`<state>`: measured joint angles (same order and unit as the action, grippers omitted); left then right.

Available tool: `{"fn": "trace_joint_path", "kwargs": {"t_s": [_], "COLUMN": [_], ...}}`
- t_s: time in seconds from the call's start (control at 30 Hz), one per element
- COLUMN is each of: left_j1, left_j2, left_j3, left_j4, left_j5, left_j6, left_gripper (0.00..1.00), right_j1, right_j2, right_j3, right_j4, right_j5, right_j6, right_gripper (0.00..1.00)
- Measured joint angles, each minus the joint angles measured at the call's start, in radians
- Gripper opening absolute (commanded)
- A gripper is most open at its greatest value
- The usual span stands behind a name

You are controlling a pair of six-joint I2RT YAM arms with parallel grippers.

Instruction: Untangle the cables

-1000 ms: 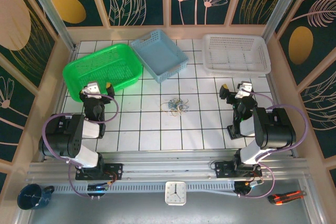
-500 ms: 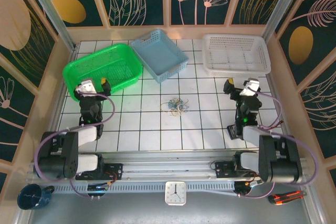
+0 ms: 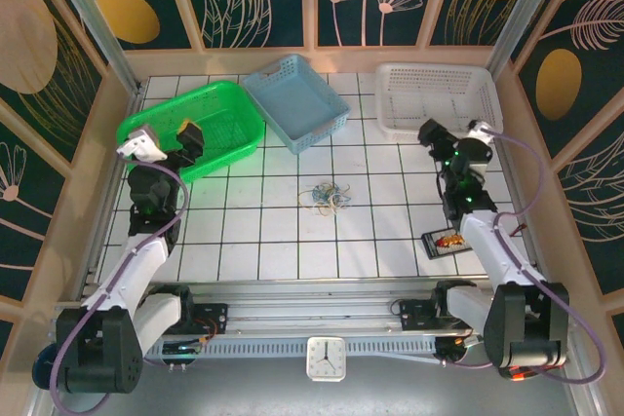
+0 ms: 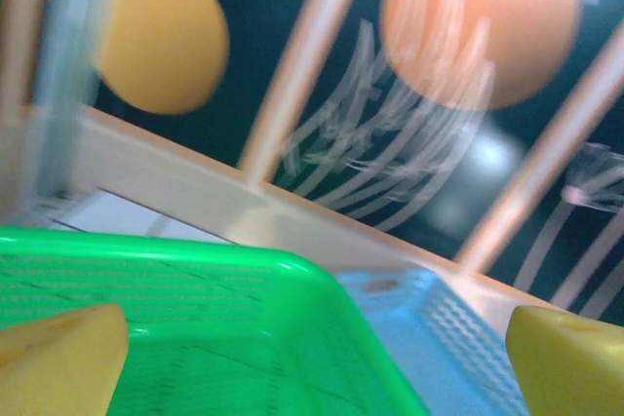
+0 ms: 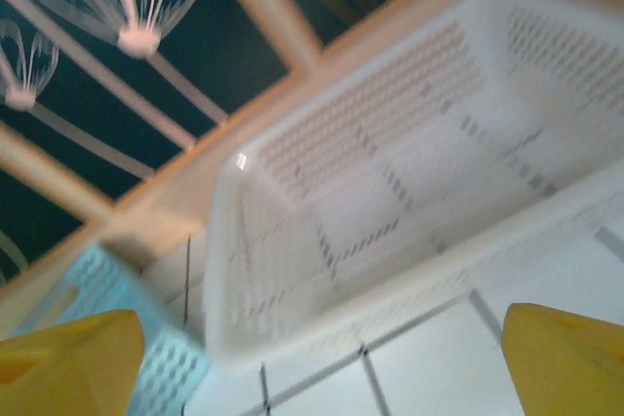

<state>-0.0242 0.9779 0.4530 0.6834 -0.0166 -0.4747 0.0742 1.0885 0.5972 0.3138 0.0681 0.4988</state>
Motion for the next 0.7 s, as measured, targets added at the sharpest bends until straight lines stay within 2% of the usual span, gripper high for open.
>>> {"fn": "trace_joint_path", "kwargs": {"t_s": [0.13, 0.23, 0.37, 0.53, 0.7], "left_j1": [-0.014, -0.073, -0.174, -0.290, -0.309], "left_j2": [-0.006, -0.020, -0.028, 0.022, 0.097], "left_j3": [0.027, 0.042, 0.047, 0.047, 0.032], "left_j4": [-0.064, -0.129, -0.189, -0.244, -0.277], "left_j5": [0.166, 0.204, 0.208, 0.152, 0.107], "left_j6": [-0.076, -0.107, -0.140, -0.160, -0.196], "left_gripper": [0.99, 0.99, 0.99, 0.99, 0.99], "right_j1": [0.135, 0.247, 0.349, 0.447, 0.517], "right_j2": [0.072, 0.121, 0.207, 0.371, 0.483], "right_j3": [0.003, 0.002, 0.003, 0.018, 0.083], "right_j4": [-0.061, -0.076, -0.071, -0.062, -0.055], "right_j5": [-0.083, -0.120, -0.144, -0.150, -0.153], "right_j6": [0.024, 0.036, 0.045, 0.059, 0.062], "right_gripper": [0.87, 0.87, 0.86, 0.82, 0.78]}}
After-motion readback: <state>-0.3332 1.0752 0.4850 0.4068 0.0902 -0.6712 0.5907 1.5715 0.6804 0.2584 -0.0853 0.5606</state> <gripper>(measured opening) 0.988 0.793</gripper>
